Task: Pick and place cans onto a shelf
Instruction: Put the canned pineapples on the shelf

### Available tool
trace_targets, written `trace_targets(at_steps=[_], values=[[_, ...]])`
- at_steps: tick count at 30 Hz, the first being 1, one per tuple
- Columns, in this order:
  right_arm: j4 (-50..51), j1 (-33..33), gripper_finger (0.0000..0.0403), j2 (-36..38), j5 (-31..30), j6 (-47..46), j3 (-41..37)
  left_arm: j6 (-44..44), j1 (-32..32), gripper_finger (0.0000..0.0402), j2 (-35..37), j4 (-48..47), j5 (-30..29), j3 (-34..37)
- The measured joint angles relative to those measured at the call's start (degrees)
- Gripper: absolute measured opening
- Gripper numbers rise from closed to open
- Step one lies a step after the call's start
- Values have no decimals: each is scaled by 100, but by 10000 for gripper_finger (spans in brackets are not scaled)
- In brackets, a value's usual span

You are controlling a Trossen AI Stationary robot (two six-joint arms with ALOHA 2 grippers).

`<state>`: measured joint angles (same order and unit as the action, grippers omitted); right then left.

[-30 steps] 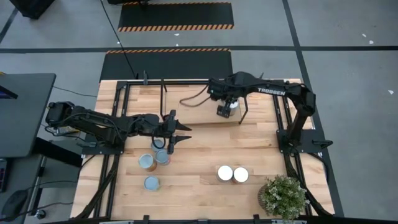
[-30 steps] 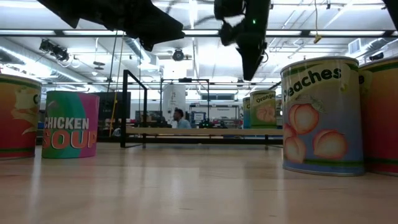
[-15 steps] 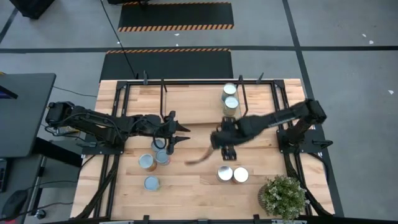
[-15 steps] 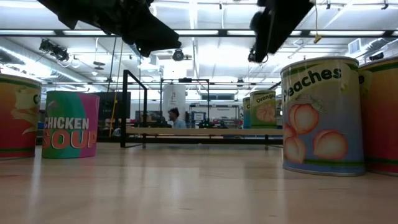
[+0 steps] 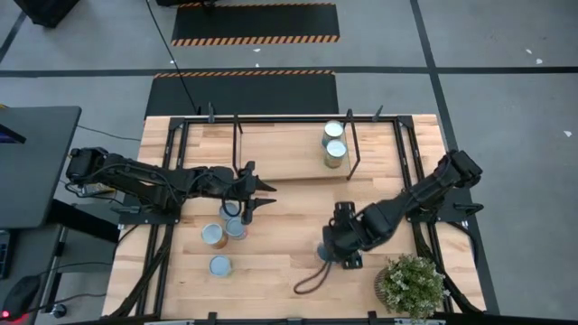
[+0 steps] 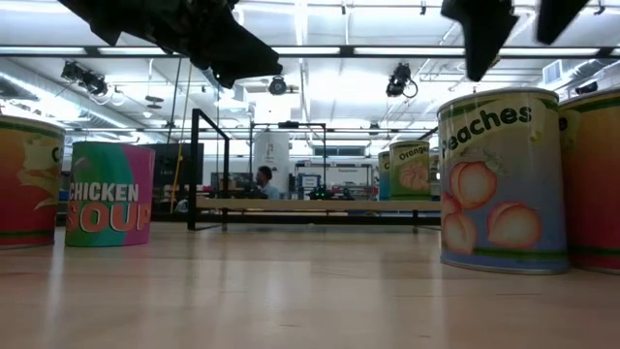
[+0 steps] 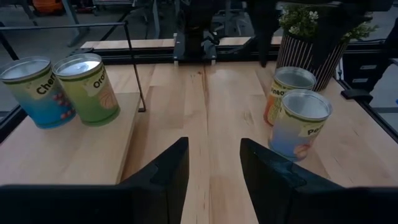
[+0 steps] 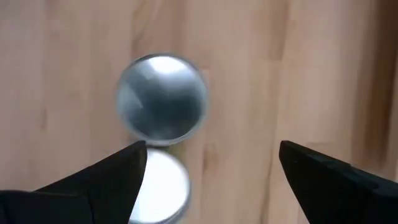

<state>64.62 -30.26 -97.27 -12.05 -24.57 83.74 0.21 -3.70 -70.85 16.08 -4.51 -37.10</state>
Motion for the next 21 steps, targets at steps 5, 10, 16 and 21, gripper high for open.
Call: trace_targets(at_steps=[5,10,16,21], values=[[2,-318,374,-11,-59,204,-4,1,0,151,0,1,1,0],[-13,-374,393,-14,88,123,-179,2,0,151,-2,2,2,0],[-16,-406,397,-17,366,93,-411,4,0,151,-2,0,0,0],[-76,-563,399,-17,248,181,-498,4,0,151,-2,-2,2,0]])
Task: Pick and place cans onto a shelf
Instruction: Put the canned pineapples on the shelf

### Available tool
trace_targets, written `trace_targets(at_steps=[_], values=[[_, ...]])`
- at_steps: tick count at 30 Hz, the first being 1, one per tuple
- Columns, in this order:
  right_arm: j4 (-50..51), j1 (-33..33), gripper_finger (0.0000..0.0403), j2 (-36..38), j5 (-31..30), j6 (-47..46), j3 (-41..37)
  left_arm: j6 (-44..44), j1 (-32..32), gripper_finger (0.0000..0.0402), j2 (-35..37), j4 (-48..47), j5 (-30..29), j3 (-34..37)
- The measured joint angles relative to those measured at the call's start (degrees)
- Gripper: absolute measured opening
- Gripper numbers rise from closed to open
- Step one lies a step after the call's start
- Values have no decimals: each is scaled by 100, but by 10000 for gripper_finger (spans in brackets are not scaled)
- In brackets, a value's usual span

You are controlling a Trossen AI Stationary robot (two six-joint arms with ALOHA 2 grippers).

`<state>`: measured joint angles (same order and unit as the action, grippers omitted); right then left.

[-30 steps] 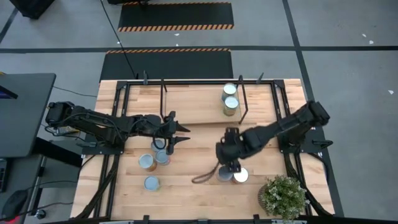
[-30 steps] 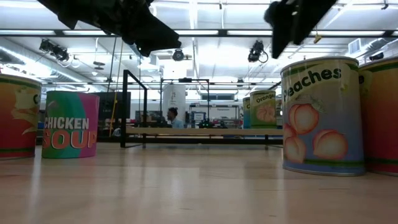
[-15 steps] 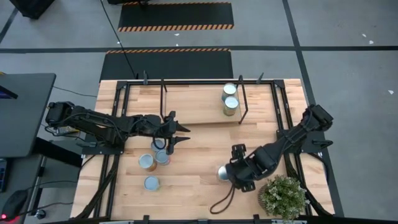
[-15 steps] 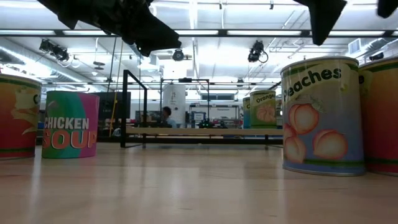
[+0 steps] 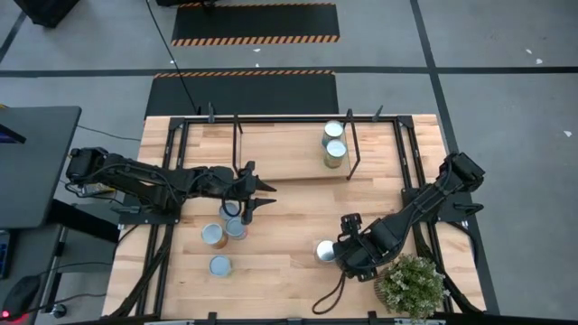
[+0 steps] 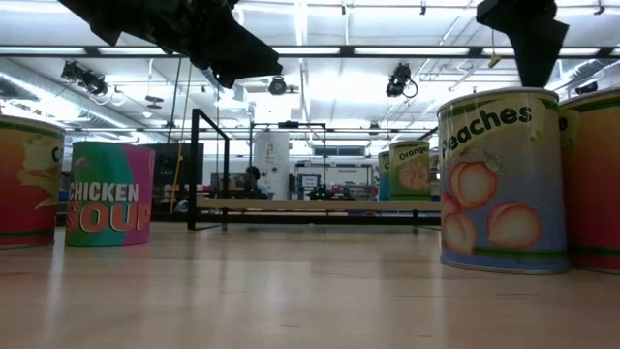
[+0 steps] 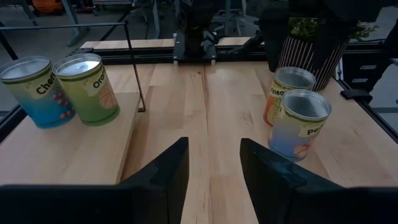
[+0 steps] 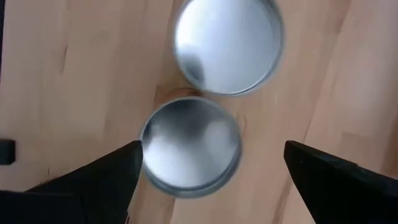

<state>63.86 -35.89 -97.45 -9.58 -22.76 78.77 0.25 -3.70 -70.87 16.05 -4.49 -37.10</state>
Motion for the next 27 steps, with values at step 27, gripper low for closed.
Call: trace_targets(at_steps=[27], values=[[-764,-406,398,-7,-429,474,-647,9,0,151,0,-7,-1,0]])
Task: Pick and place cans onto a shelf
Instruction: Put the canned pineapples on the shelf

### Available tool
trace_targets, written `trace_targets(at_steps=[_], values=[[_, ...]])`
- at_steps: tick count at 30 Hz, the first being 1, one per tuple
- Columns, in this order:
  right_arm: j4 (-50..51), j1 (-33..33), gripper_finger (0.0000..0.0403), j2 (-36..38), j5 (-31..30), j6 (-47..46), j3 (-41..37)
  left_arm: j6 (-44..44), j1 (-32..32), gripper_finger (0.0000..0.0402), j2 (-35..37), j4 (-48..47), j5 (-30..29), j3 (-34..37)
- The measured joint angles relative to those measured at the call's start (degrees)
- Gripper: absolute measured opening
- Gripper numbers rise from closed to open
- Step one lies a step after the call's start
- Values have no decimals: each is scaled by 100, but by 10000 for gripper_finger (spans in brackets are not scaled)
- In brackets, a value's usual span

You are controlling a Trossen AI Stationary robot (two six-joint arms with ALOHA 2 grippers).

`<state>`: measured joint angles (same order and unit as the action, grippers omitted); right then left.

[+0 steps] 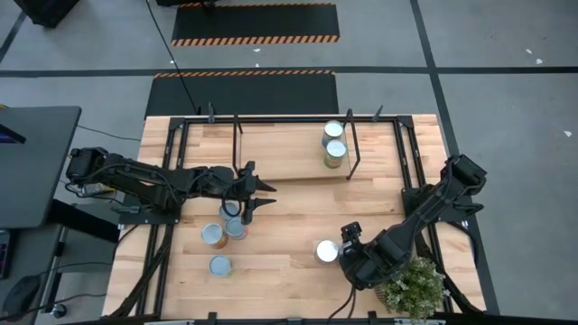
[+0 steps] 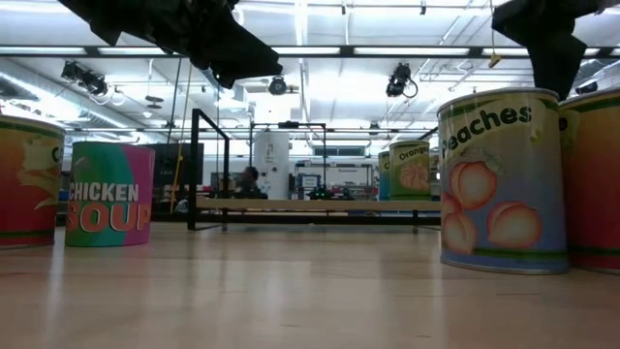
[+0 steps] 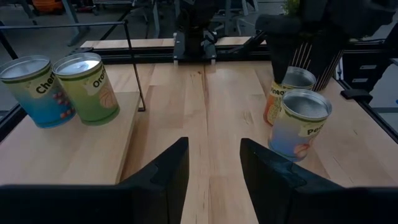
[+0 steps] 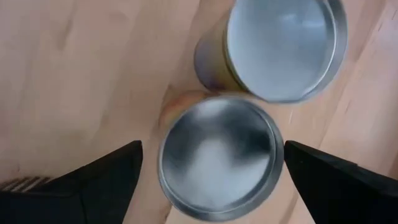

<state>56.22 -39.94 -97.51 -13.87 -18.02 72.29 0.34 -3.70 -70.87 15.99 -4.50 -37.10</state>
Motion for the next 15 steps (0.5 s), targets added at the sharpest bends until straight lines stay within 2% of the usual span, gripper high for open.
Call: trace_targets(at_steps=[15], values=[[-116,335,383,2,338,0,-120,-7,-2,151,0,-2,1,0]])
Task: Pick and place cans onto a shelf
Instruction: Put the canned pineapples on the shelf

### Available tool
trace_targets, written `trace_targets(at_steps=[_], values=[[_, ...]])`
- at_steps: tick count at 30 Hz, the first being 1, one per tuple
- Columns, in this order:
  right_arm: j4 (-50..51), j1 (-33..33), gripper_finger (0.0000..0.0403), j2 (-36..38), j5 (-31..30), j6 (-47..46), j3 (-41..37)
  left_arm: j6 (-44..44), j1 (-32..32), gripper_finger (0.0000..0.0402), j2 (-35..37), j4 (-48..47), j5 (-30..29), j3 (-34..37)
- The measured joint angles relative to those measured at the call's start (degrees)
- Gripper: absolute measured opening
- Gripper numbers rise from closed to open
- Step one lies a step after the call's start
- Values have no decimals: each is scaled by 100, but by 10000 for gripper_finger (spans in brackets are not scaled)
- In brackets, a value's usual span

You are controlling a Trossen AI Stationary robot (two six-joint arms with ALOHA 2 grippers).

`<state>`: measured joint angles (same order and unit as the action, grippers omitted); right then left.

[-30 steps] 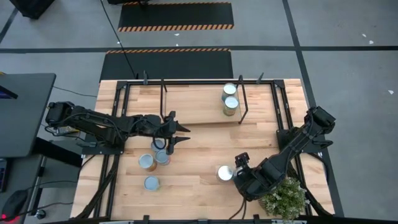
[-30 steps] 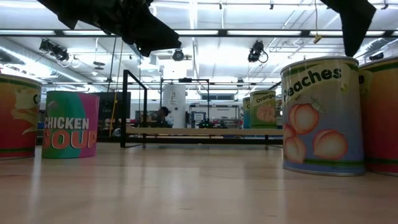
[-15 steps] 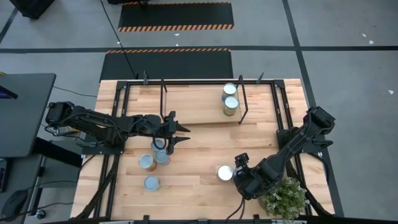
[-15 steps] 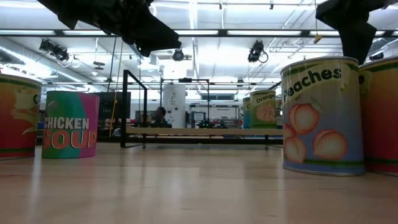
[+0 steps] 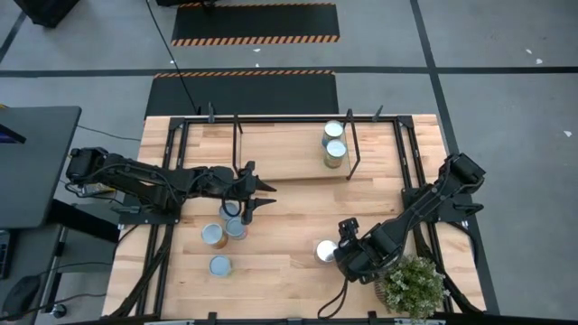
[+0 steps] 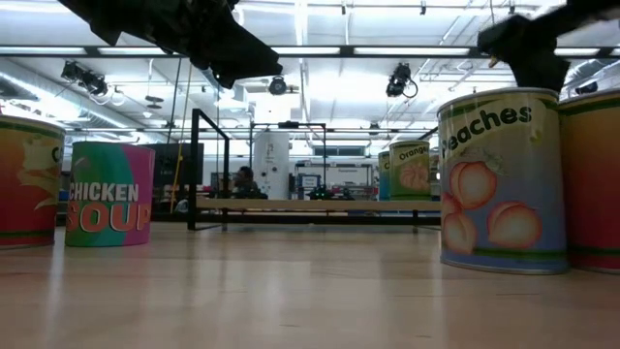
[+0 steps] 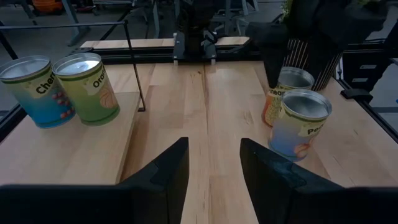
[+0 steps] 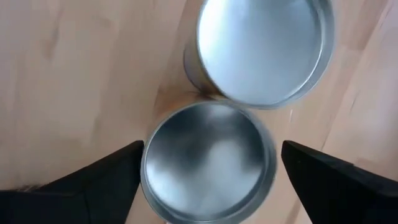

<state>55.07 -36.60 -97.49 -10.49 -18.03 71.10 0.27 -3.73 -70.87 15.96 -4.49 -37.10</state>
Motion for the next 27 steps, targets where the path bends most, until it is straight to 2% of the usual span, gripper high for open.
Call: trace_targets(at_steps=[9,17,20,27], values=[[-153,172,373,0,183,0,-392,0,0,151,0,-9,-2,0],[-319,426,320,0,598,-9,-393,2,2,151,0,-6,-2,0],[-305,484,315,4,697,-32,-390,2,1,151,0,-7,0,0],[709,732,322,13,693,-6,41,4,1,151,0,5,-2,0]])
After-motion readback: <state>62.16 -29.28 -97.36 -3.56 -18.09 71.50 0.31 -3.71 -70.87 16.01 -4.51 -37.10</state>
